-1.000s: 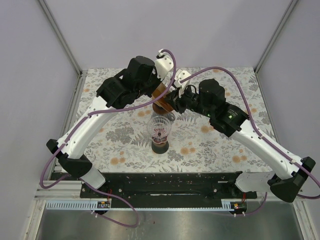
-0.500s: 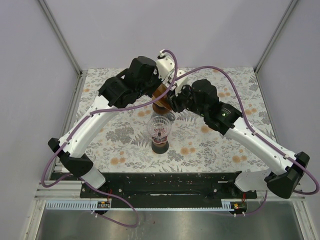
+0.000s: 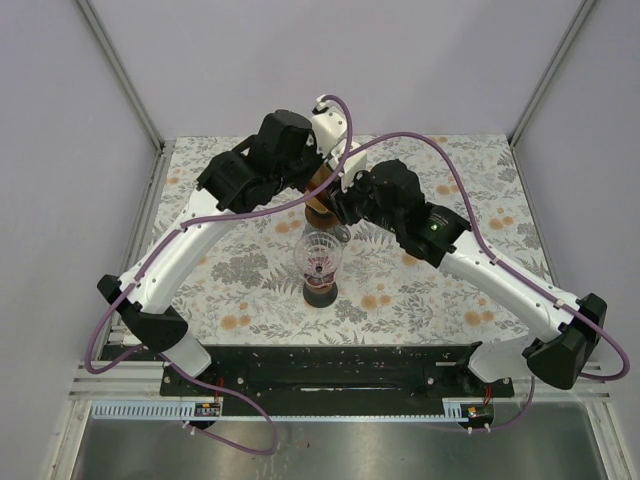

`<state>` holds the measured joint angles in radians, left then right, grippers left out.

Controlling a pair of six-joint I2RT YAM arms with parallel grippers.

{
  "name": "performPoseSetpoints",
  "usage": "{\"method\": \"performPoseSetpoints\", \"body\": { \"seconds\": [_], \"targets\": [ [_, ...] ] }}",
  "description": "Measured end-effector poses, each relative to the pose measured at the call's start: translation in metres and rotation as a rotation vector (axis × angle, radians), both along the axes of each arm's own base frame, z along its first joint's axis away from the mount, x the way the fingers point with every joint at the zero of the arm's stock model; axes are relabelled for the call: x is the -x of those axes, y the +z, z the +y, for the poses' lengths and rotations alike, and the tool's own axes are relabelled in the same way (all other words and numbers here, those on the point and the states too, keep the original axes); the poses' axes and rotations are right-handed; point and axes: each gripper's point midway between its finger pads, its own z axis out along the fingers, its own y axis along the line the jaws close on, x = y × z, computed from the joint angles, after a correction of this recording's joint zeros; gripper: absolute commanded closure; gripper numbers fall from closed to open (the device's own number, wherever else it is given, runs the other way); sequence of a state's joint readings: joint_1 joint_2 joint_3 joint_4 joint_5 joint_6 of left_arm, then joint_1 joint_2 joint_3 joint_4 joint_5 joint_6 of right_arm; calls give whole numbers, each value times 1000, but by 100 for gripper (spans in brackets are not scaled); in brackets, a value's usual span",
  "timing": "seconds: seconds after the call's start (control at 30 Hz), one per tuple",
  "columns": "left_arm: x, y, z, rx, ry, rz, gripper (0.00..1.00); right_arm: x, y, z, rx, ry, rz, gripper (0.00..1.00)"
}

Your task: Place the coffee filter in the dripper

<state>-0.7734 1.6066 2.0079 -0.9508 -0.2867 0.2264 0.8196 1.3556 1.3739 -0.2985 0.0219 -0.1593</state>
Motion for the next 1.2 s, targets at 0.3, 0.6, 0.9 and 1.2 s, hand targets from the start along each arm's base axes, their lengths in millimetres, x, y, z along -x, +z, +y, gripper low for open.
{"method": "performPoseSetpoints", "body": {
  "seconds": [0.3,0.6,0.9,1.2],
  "targets": [
    [-1,0,0,28,3,17,100,-7,-2,-4,11,-50,-7,100],
    [-9,-4,7,28,30,17,100,-10,27,-5,-29,-65,-54,100],
    [-16,-3,13,34,53,5,100,6,70,-14,-94,-26,-131,100],
    [-33,-6,33,31,114,8,100,35,102,-25,-133,66,-196,100]
  ]
}}
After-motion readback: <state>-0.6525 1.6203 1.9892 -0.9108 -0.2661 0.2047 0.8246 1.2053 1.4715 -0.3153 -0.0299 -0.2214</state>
